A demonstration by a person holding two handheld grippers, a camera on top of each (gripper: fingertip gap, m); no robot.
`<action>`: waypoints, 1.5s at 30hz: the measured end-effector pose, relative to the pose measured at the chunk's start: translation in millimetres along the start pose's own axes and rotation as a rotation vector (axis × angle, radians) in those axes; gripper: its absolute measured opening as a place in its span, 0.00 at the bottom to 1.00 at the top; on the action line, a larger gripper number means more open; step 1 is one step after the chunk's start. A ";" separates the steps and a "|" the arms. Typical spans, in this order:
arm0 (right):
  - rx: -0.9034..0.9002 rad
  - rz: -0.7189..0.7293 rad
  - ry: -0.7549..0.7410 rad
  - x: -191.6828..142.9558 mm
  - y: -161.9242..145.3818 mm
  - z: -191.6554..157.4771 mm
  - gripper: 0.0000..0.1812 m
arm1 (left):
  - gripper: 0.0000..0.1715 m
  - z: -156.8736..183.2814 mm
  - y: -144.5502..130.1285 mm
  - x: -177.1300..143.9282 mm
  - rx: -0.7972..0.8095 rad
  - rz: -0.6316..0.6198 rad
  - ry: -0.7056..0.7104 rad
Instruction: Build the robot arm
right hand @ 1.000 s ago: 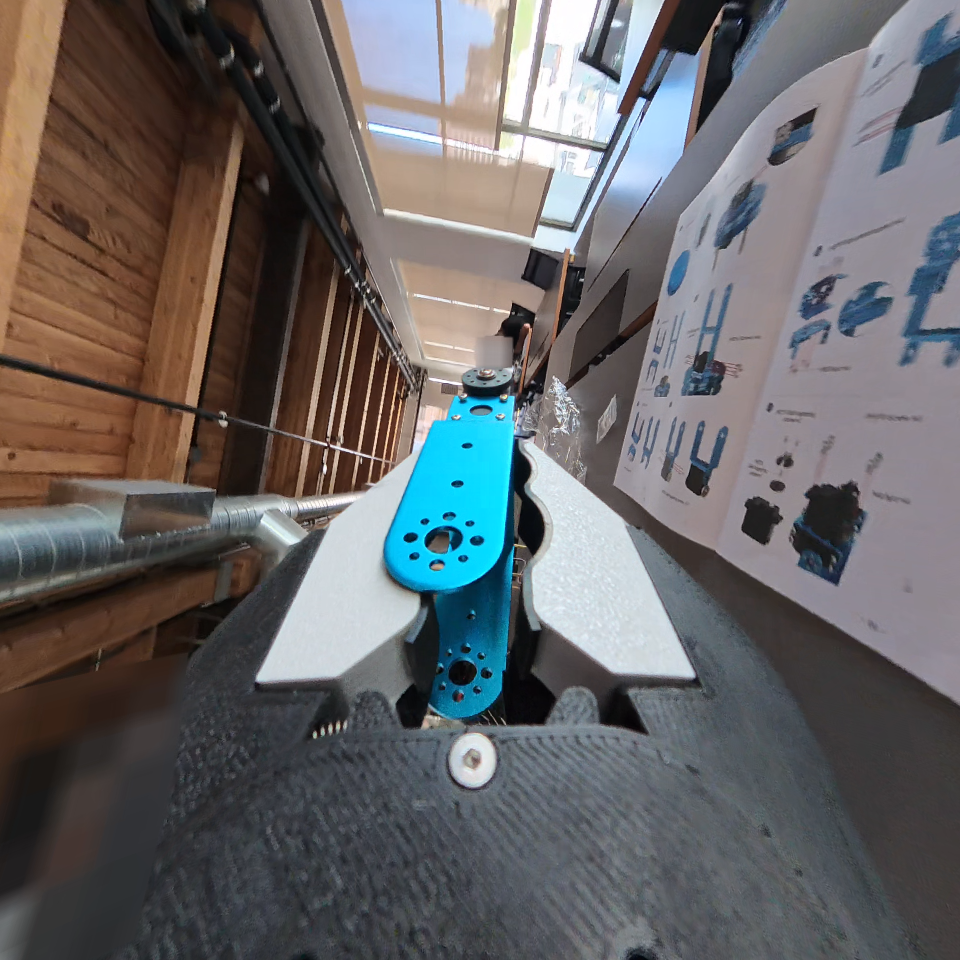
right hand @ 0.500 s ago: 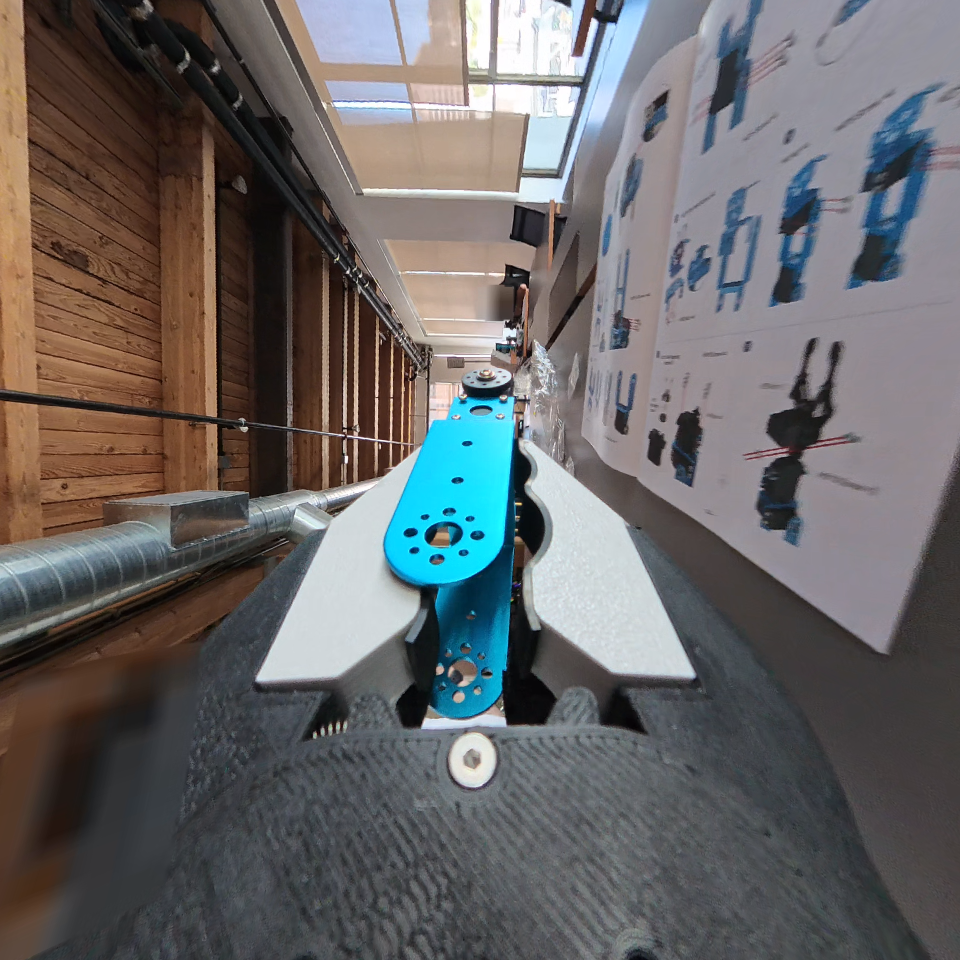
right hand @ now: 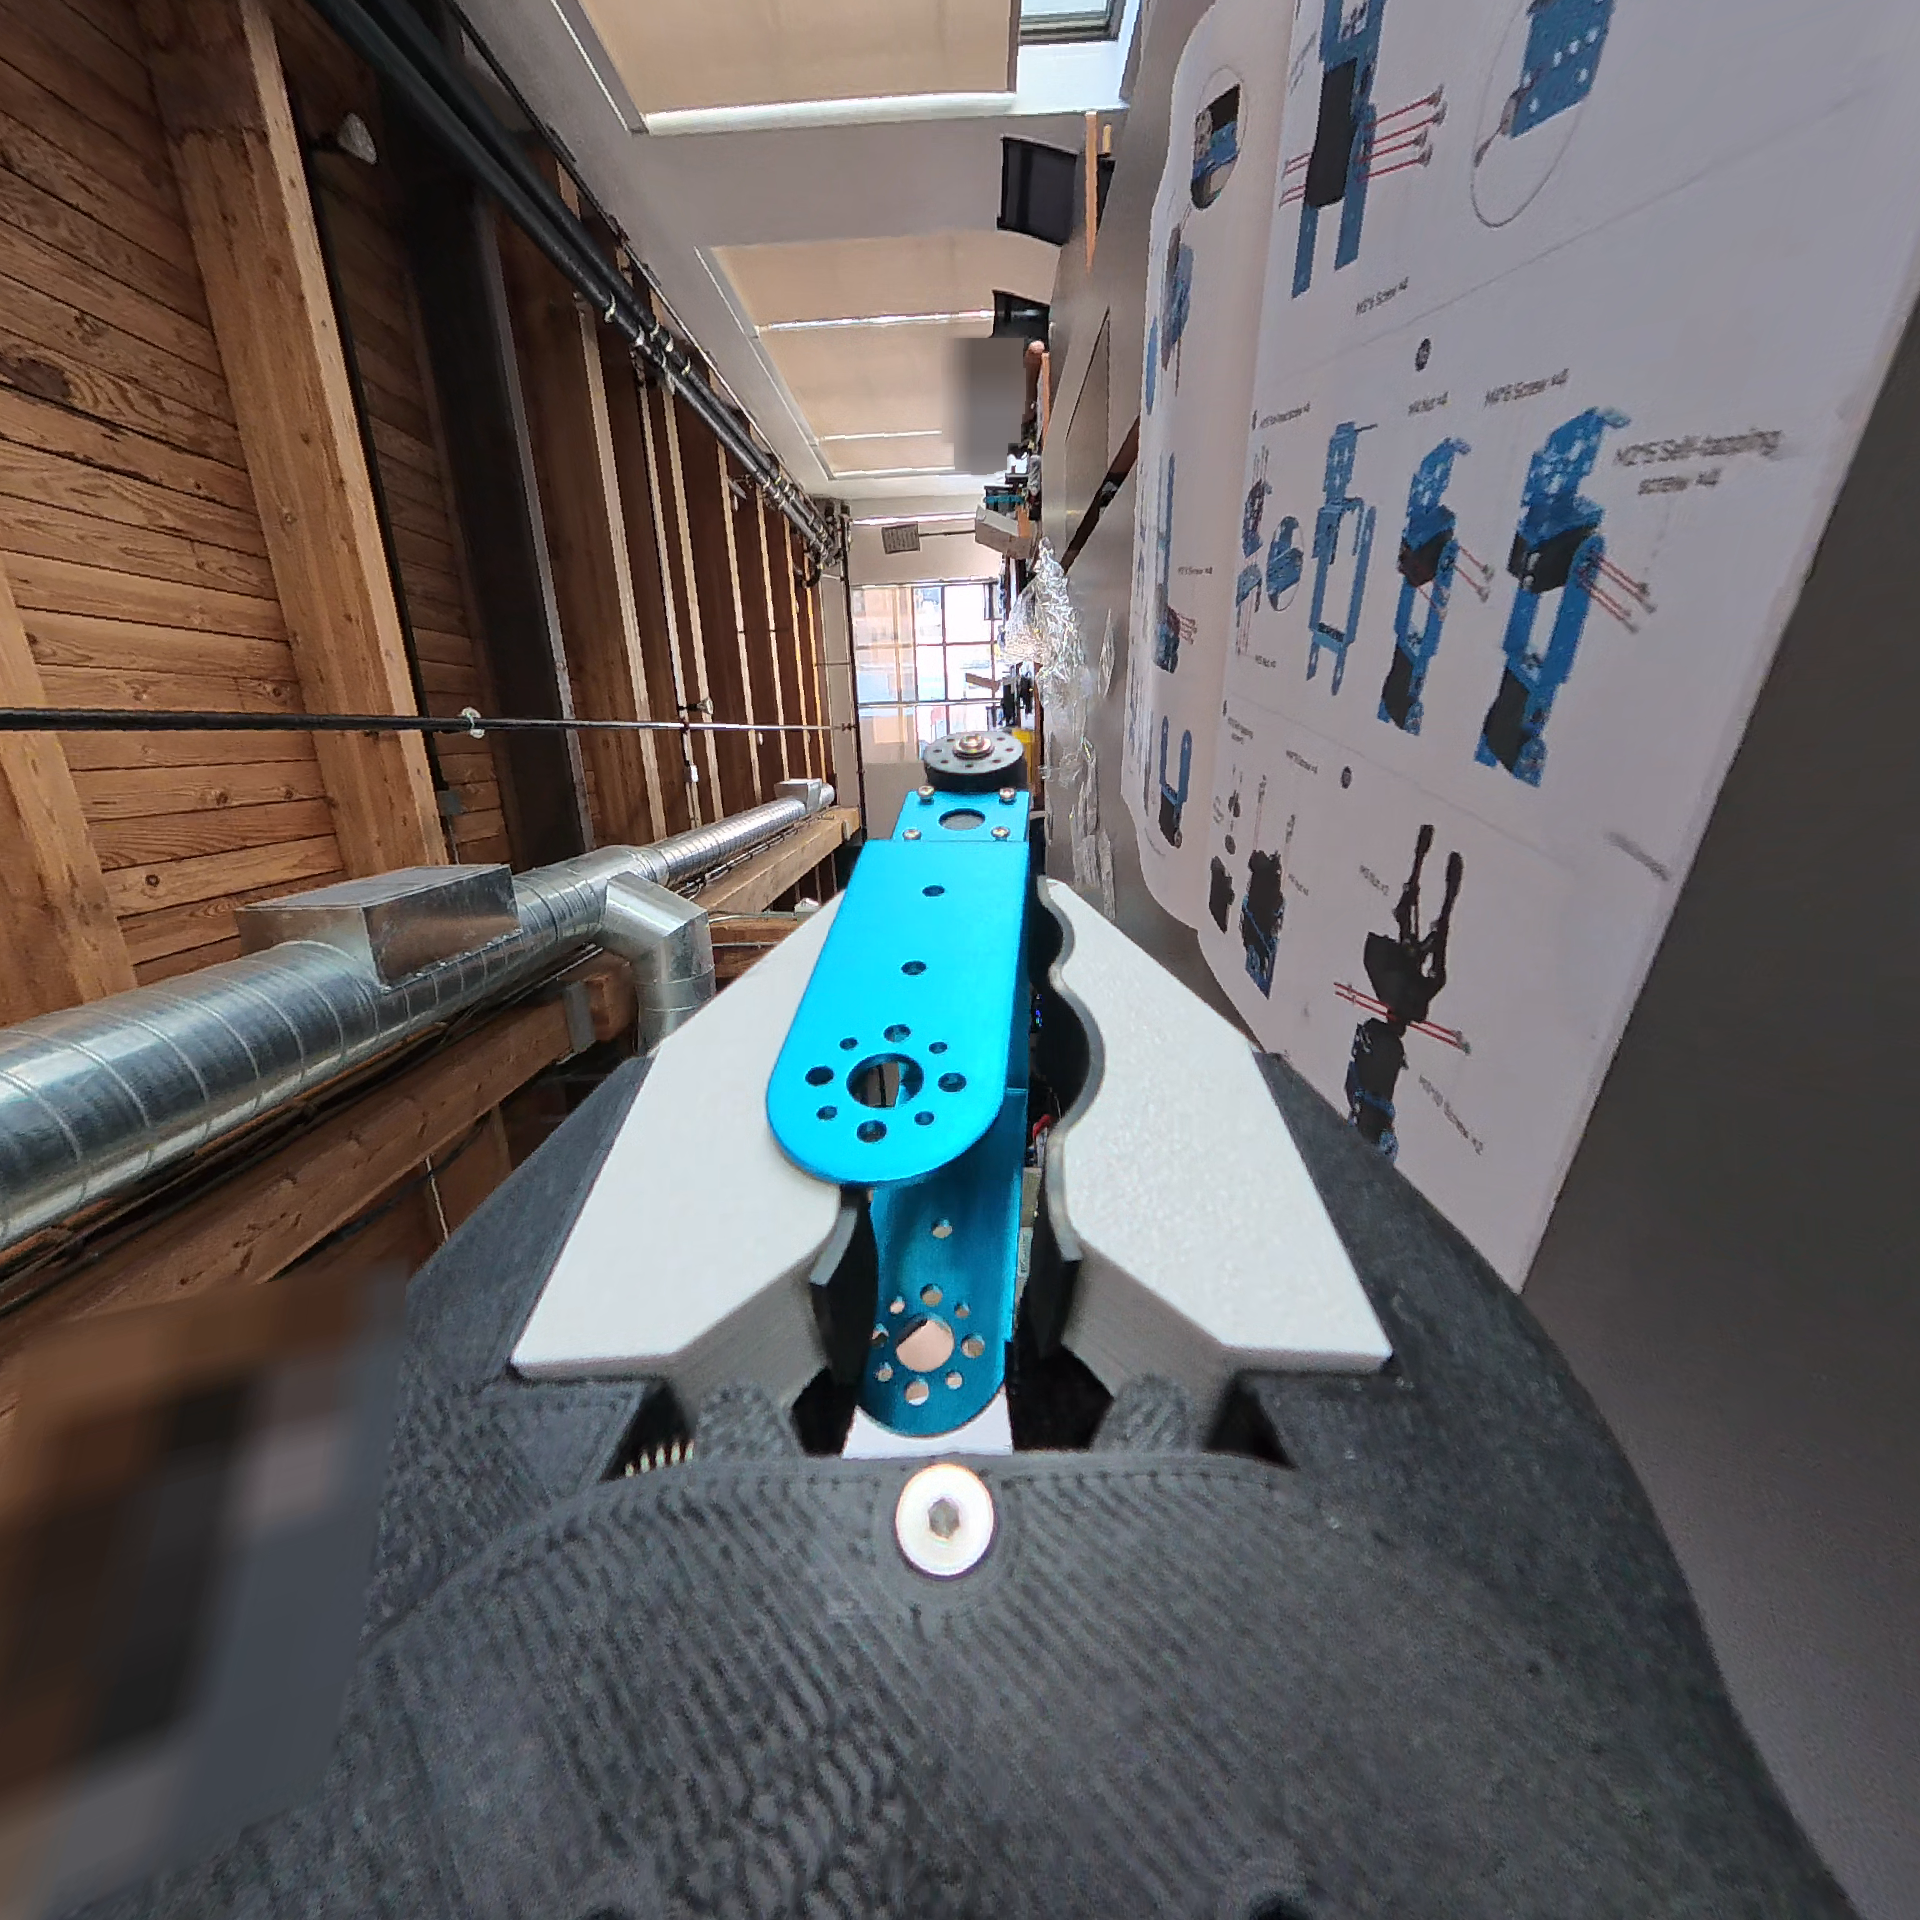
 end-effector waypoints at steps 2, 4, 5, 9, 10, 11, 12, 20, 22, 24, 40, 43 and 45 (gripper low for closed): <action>-0.006 -0.009 0.012 4.4 -3.1 -0.9 0.15 | 0.20 3.5 0.7 -4.7 0.016 -0.005 0.019; -0.014 -0.013 0.026 8.7 -8.7 -3.2 0.15 | 0.20 4.1 2.1 -12.2 0.032 -0.001 0.044; -0.016 -0.012 0.033 10.9 -12.1 -4.3 0.15 | 0.20 2.4 3.2 -16.8 0.038 0.004 0.061; -0.036 -0.028 0.034 23.1 -32.4 -7.2 0.15 | 0.20 -11.8 8.8 -34.4 0.029 0.024 0.109; -0.044 -0.035 0.033 28.6 -39.5 -8.1 0.15 | 0.20 -17.0 9.9 -38.2 0.031 0.025 0.118; -0.051 -0.046 0.036 35.7 -47.7 -9.7 0.15 | 0.20 -23.9 10.8 -42.2 0.041 0.023 0.133; -0.058 -0.058 0.046 44.5 -57.5 -12.4 0.15 | 0.20 -32.7 11.3 -46.5 0.057 0.017 0.155; -0.066 -0.239 0.196 165.1 -198.1 -40.7 0.16 | 0.23 -131.1 4.6 -83.5 0.199 -0.076 0.254; -0.062 -0.269 0.237 205.8 -245.8 -44.2 0.17 | 0.26 -160.0 -2.6 -90.9 0.194 -0.113 0.237; -0.061 -0.295 0.276 246.3 -298.4 -44.1 0.18 | 0.31 -189.6 -8.4 -94.4 0.217 -0.158 0.195; 0.044 -0.160 0.260 449.9 -560.5 28.3 0.15 | 0.51 -303.0 -68.7 4.4 0.572 -0.744 -0.916; 0.007 -0.093 0.245 450.0 -556.1 28.7 0.15 | 0.52 -308.6 -88.1 11.8 0.615 -0.825 -1.008; -0.022 -0.068 0.230 448.8 -554.5 28.4 0.15 | 0.51 -308.1 -96.5 13.7 0.607 -0.846 -1.054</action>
Point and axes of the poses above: each gripper's, where its closed fingertips meet, x out along the fingers, y out of its top, z = x × y across the jaws, the point moved 3 cm from there along -x, back along the fingers, and after that the axes turned 15 degrees about z, right-handed, at the moved point
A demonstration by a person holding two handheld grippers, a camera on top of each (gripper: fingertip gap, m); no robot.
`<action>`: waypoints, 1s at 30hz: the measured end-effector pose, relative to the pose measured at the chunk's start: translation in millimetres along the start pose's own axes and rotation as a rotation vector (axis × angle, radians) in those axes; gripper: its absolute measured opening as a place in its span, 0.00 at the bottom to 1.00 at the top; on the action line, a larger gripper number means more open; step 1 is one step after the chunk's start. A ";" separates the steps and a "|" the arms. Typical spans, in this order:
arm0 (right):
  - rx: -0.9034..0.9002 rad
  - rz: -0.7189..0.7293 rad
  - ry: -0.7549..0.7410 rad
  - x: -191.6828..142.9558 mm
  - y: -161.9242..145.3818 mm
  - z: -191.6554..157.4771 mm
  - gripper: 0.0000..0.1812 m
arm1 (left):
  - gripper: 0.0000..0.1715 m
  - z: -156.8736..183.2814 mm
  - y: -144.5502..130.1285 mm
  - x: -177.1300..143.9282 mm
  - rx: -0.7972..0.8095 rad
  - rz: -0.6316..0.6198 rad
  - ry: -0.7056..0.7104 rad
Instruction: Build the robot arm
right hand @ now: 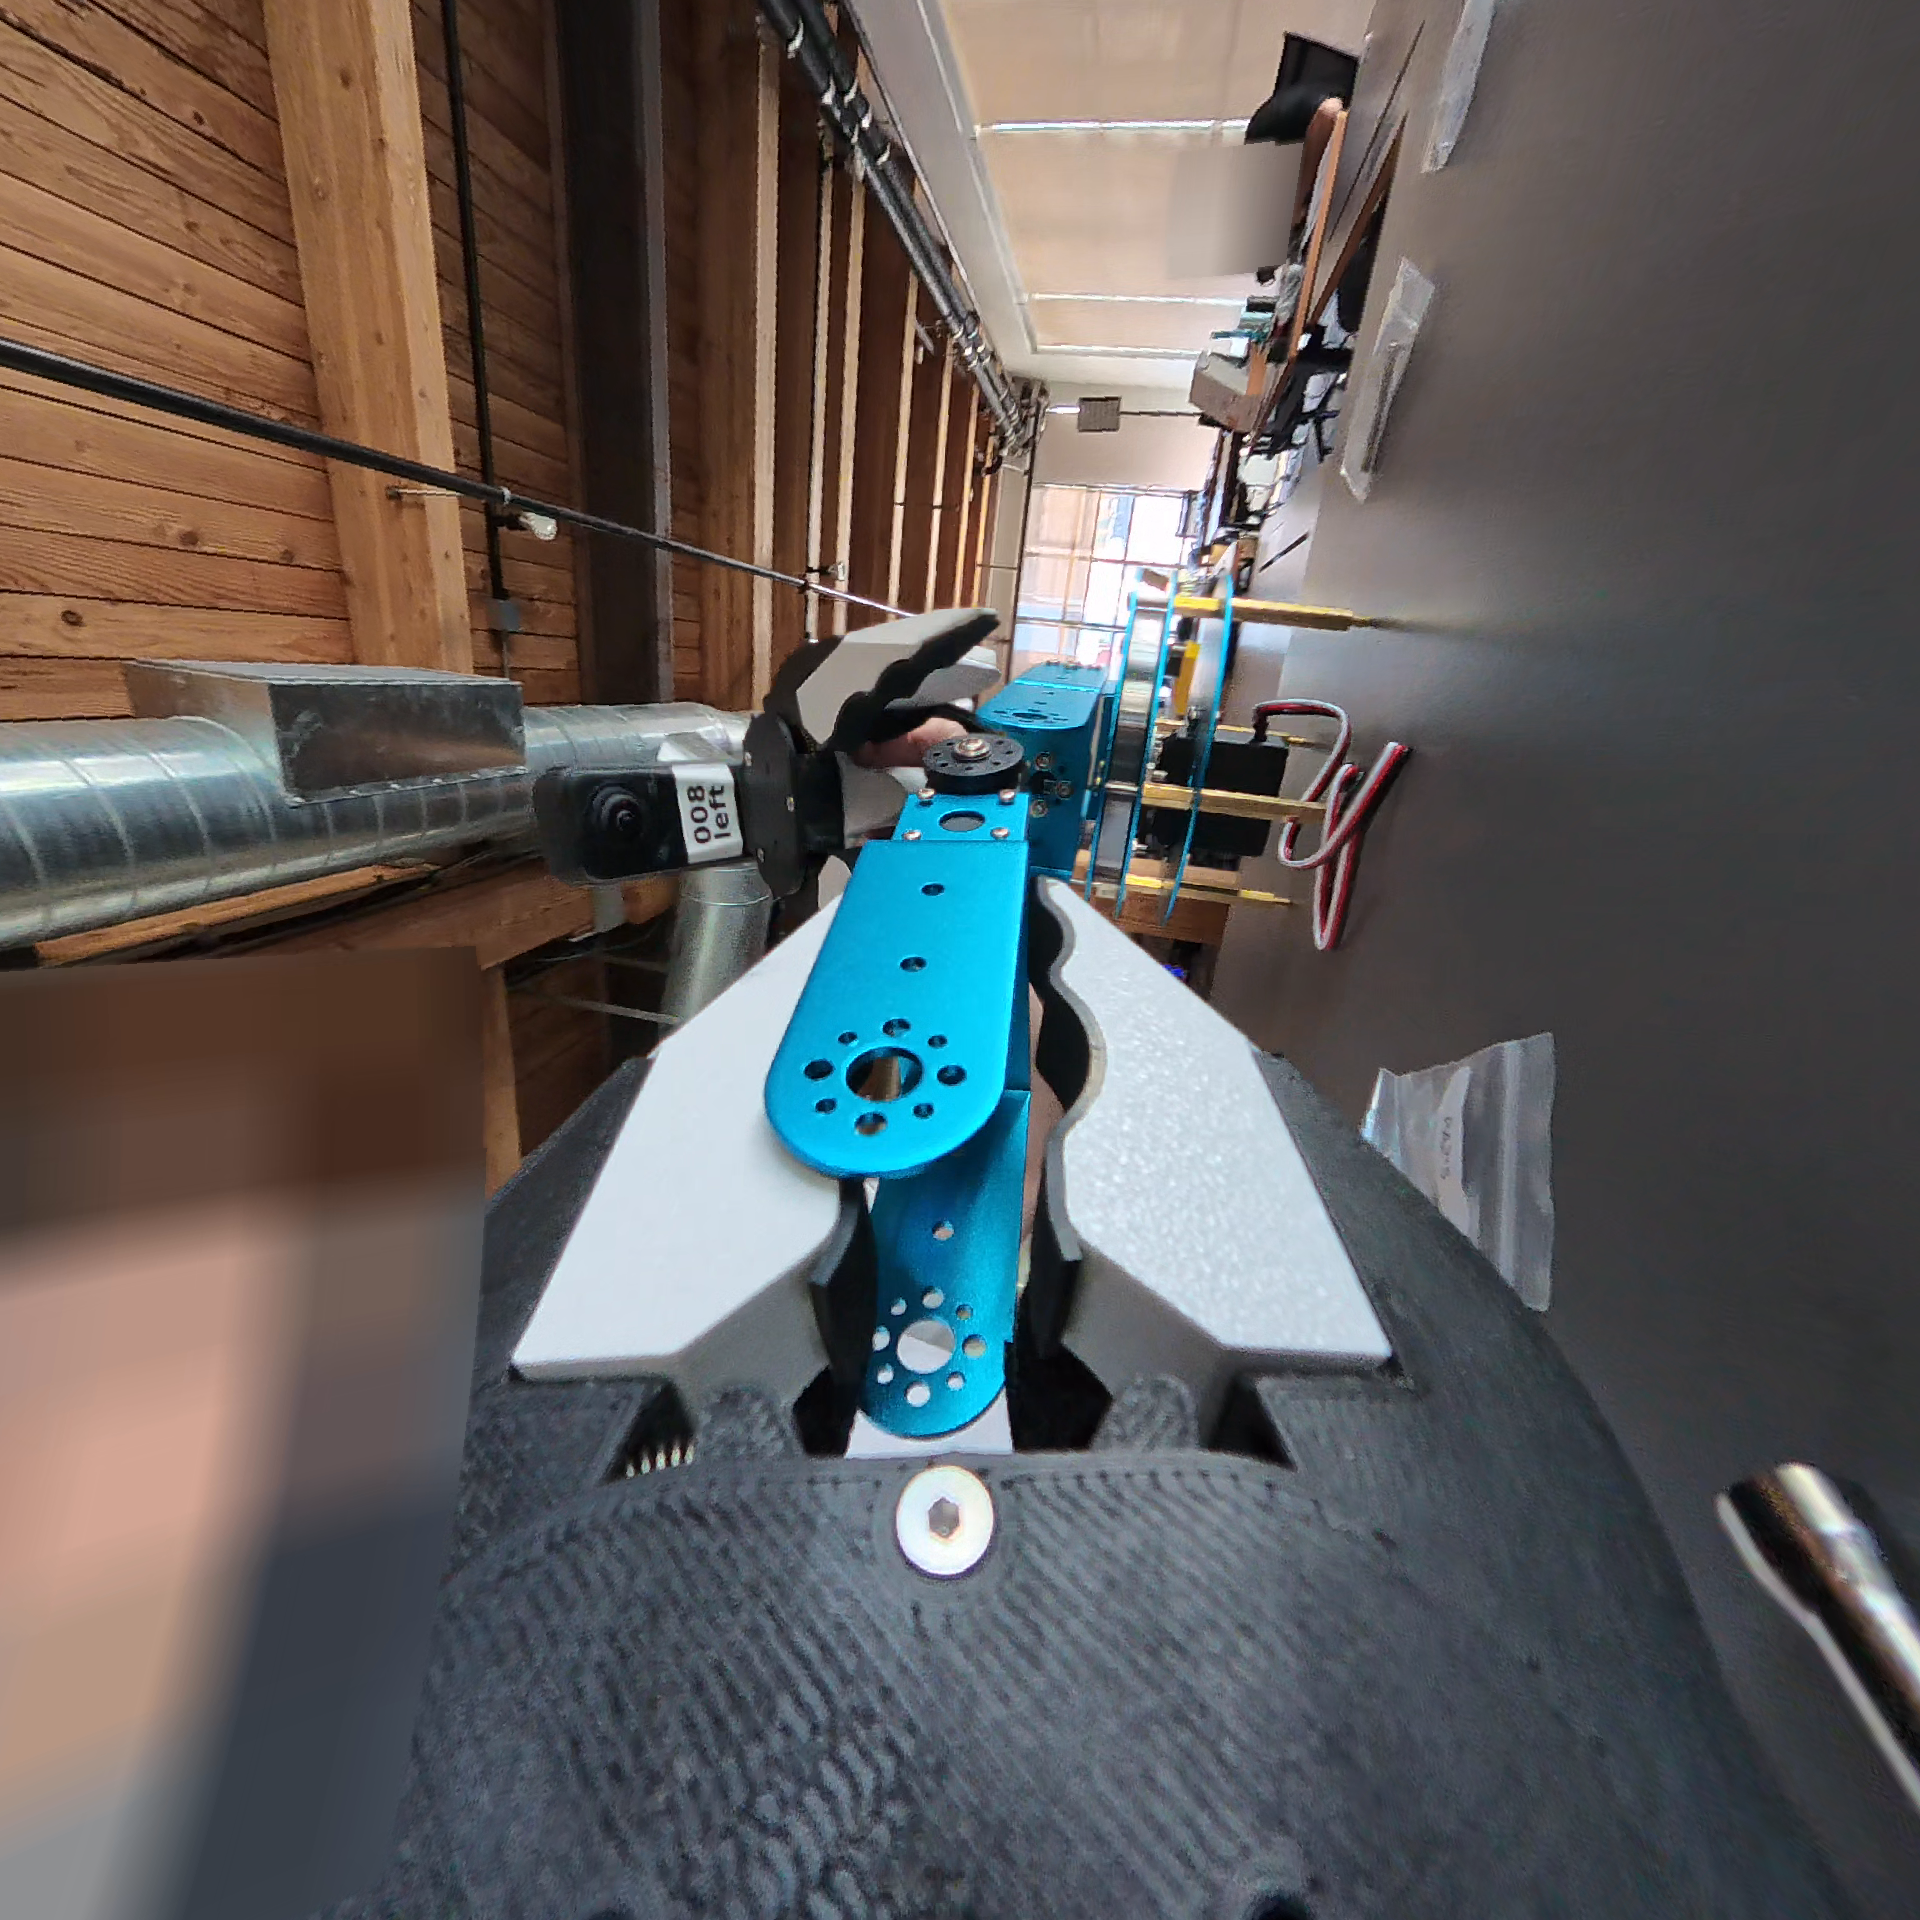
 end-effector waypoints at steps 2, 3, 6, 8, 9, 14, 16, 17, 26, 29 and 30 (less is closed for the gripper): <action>-0.032 -0.003 -0.015 -0.4 -2.5 -0.7 0.15 | 0.50 1.0 -4.2 6.4 0.002 -0.001 -0.043; -0.046 0.000 -0.020 -0.3 -3.4 -0.9 0.15 | 0.49 1.6 -7.3 9.0 0.004 -0.007 -0.062; -0.068 0.020 -0.027 1.1 -3.3 -0.7 0.15 | 0.42 3.1 -6.1 10.5 0.007 0.028 -0.094; -0.060 0.017 -0.021 3.0 -4.4 -1.1 0.15 | 0.40 4.1 -3.9 9.6 -0.007 0.054 -0.109; -0.054 0.013 -0.021 4.1 -4.7 -1.0 0.15 | 0.39 3.1 -5.0 9.0 0.002 0.057 -0.106; -0.031 -0.038 -0.053 9.2 -5.6 2.4 0.15 | 0.36 0.8 -6.4 6.6 0.006 0.079 -0.120; -0.010 -0.064 -0.061 9.9 -3.6 1.8 0.15 | 0.35 0.6 -6.8 6.3 0.009 0.073 -0.125; -0.003 -0.075 -0.063 10.2 -2.7 1.2 0.15 | 0.35 0.4 -6.8 6.3 0.010 0.074 -0.126; -0.069 -0.185 -0.112 13.3 -0.9 -6.0 0.15 | 0.36 0.6 -6.9 6.0 0.015 0.085 -0.120; -0.065 -0.175 -0.109 12.8 -1.1 -5.5 0.15 | 0.36 0.4 -6.3 6.2 0.008 0.092 -0.115; -0.048 -0.172 -0.106 12.2 -1.0 -4.6 0.15 | 0.38 0.7 -5.7 5.8 -0.003 0.096 -0.117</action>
Point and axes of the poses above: each gripper's, where its closed fingertips meet, x out along the fingers, y out of its top, z = x × y across the jaws, the point moved 3 cm from there along -x, back along the fingers, and after that the axes turned 15 degrees about z, right-handed, at the moved point
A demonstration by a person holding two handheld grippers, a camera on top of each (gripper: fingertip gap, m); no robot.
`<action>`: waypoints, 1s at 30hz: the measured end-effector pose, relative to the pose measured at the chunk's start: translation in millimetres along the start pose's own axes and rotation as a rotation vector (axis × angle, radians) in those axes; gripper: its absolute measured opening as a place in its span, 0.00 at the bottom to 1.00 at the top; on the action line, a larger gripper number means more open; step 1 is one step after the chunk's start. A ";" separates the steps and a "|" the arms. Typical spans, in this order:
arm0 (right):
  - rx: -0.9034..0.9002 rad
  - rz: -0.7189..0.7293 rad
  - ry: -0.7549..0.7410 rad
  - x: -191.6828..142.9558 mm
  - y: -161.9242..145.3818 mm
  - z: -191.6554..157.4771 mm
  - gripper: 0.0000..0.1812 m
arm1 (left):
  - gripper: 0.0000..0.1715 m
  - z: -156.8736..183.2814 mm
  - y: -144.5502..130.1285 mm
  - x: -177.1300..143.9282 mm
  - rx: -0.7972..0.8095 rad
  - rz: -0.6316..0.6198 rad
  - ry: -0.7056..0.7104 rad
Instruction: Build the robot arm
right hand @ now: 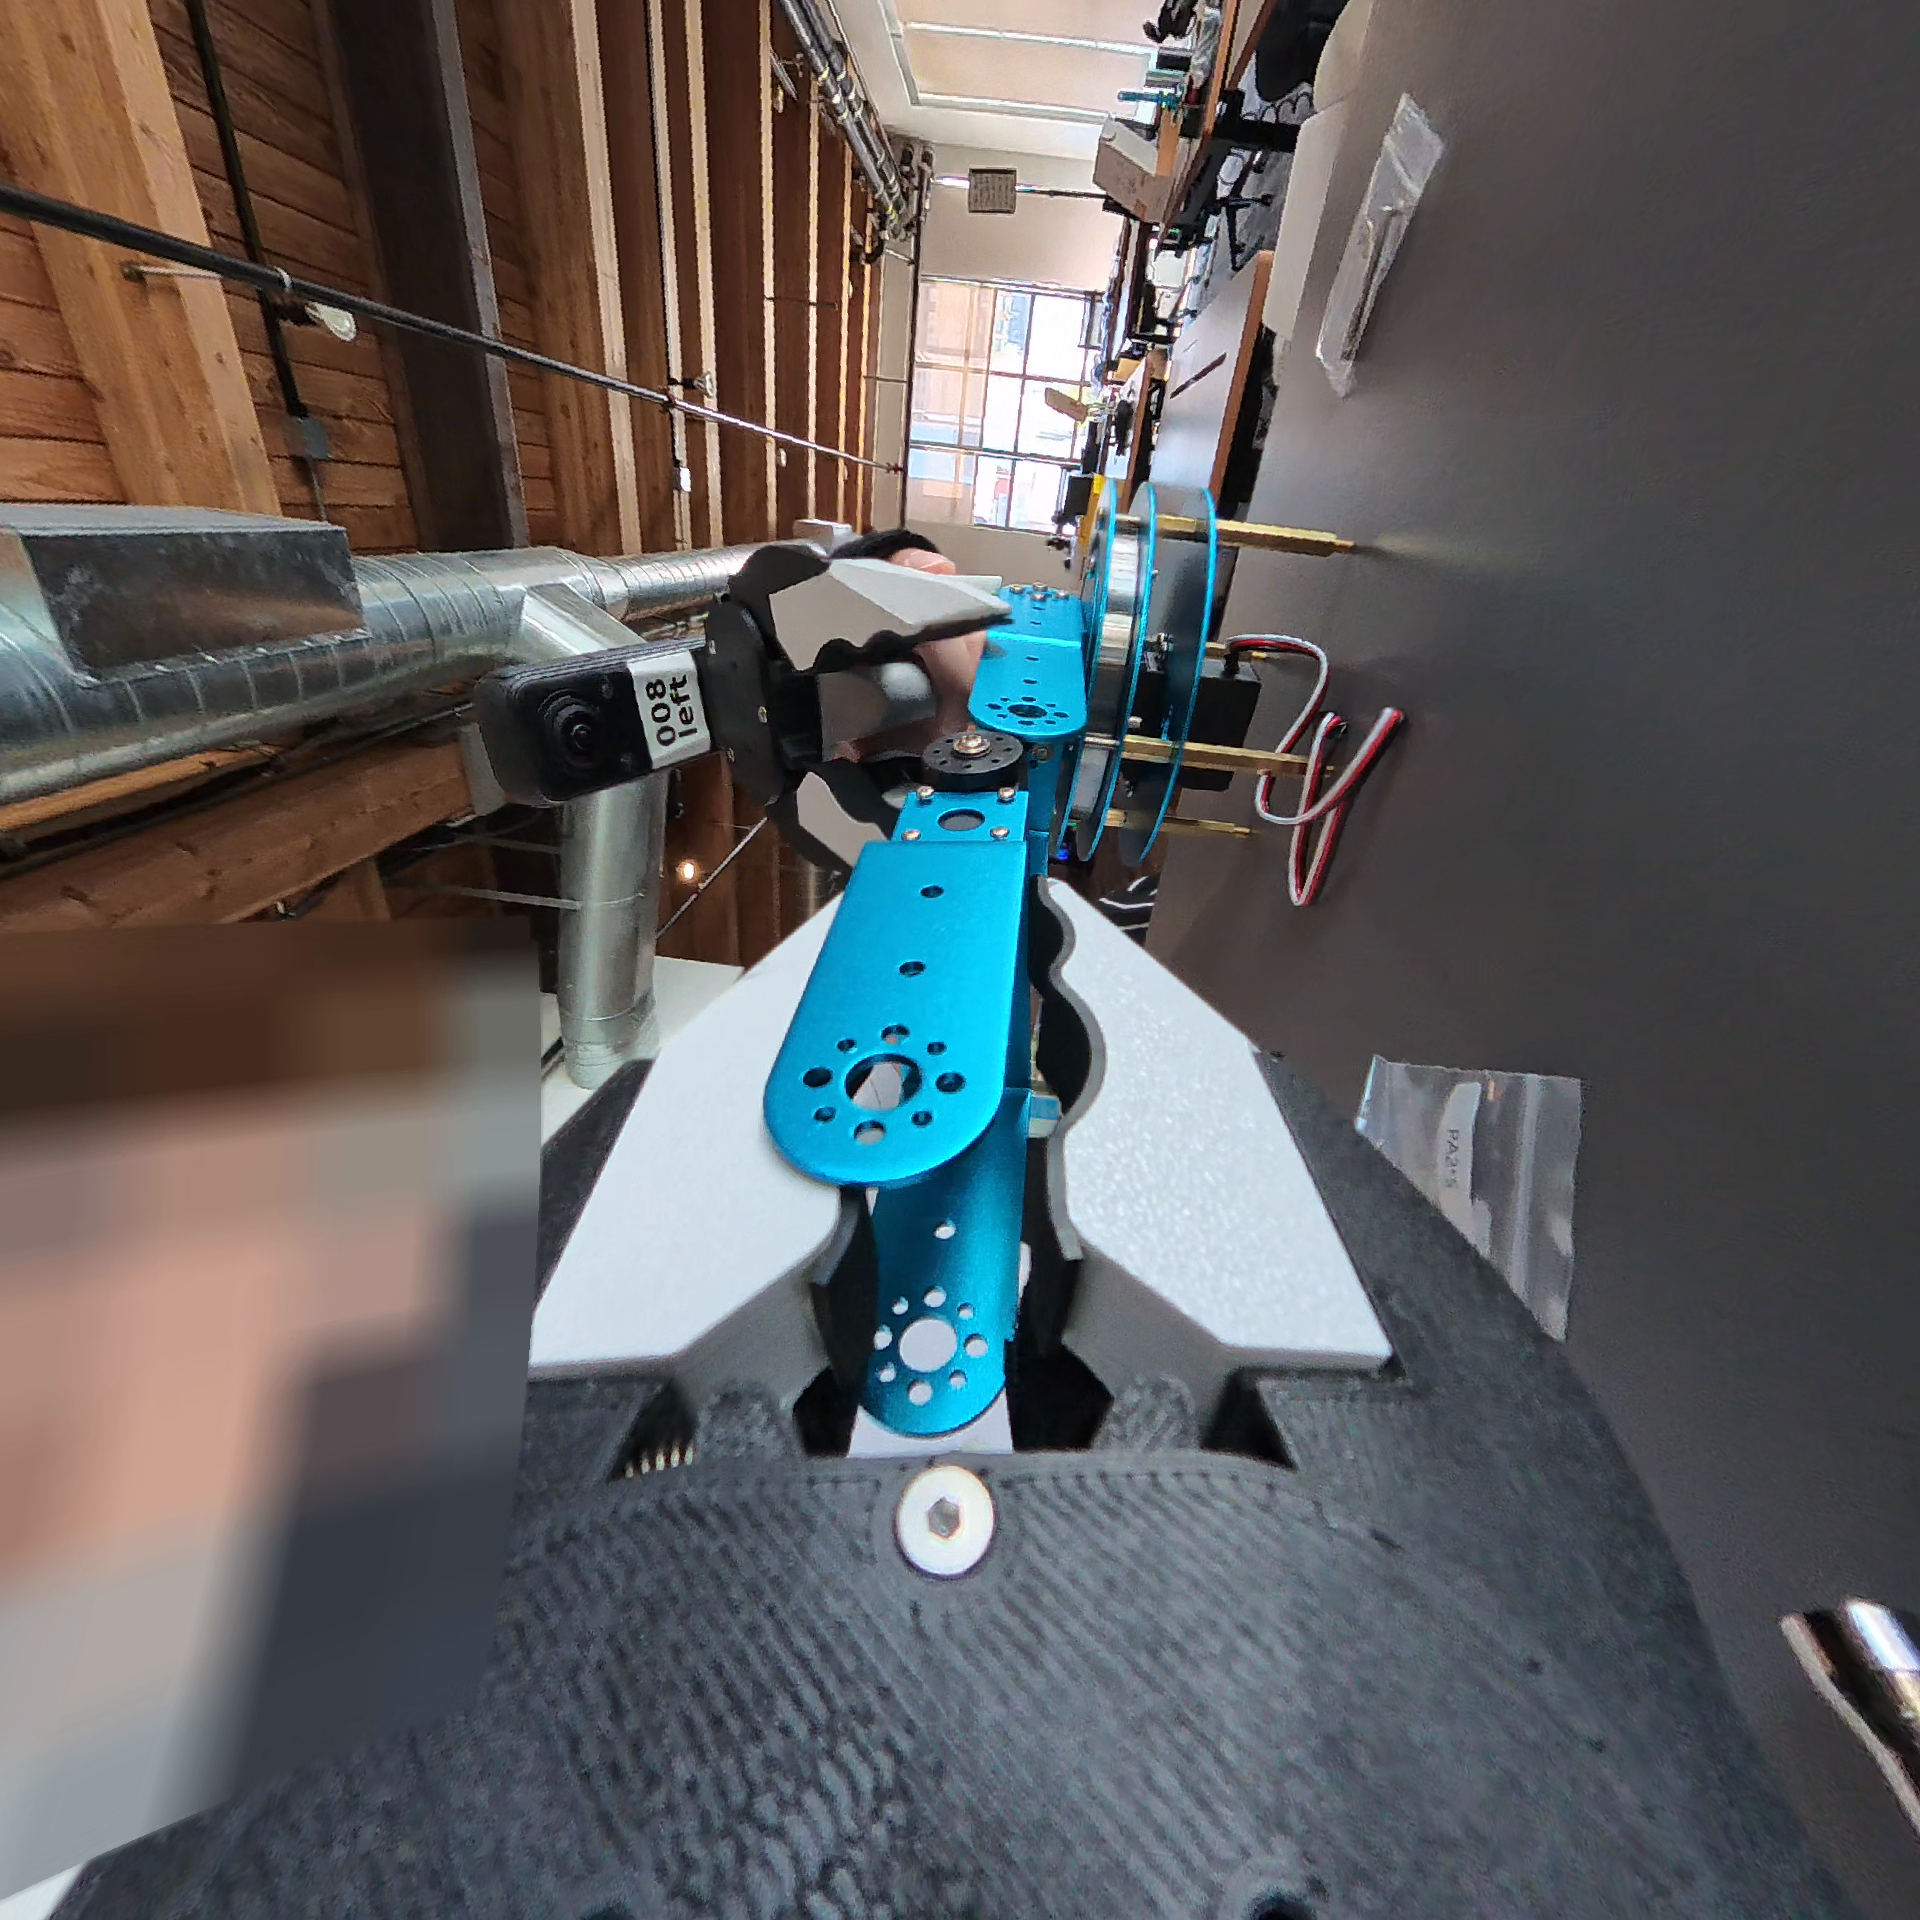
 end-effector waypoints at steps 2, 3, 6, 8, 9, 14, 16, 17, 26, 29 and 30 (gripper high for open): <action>0.018 -0.005 0.001 -1.3 -0.2 1.9 0.15 | 0.42 0.5 4.3 -2.3 -0.016 0.024 -0.008; 0.022 -0.016 -0.006 -2.3 -0.4 3.0 0.15 | 0.40 0.0 6.9 -4.5 -0.022 0.037 -0.015; 0.040 -0.063 -0.017 -4.1 -1.8 5.1 0.17 | 0.32 -6.7 14.4 -10.2 -0.080 0.058 -0.057; 0.075 -0.100 -0.016 -3.1 -4.4 6.1 0.19 | 0.29 -17.1 20.1 -8.0 -0.129 0.071 -0.070; 0.092 -0.128 -0.013 -2.3 -6.7 6.5 0.19 | 0.28 -20.2 21.0 -4.3 -0.147 0.058 -0.087; 0.152 -0.184 -0.008 0.6 -3.1 9.3 0.18 | 0.10 -27.5 11.6 17.9 -0.127 -0.092 -0.141; 0.173 -0.199 -0.009 1.3 0.0 9.0 0.19 | 0.04 -28.1 7.9 20.5 -0.121 -0.121 -0.165; 0.179 -0.211 -0.009 1.5 1.2 8.2 0.19 | 0.02 -27.0 7.5 20.7 -0.130 -0.121 -0.183; 0.260 -0.246 -0.042 8.9 7.0 10.0 0.19 | 0.01 -26.7 6.7 20.7 -0.152 -0.083 -0.194; 0.268 -0.222 -0.042 8.3 6.5 9.9 0.16 | 0.01 -27.0 6.4 20.4 -0.188 -0.060 -0.203; 0.270 -0.213 -0.042 7.7 6.2 9.7 0.17 | 0.01 -27.4 7.1 20.0 -0.196 -0.052 -0.202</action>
Point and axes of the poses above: each gripper's, where its closed fingertips meet, x out along the fingers, y out of its top, z = x × y across the jaws, the point moved 3 cm from there along -x, back along the fingers, and after that the axes turned 15 degrees about z, right-handed, at the moved point
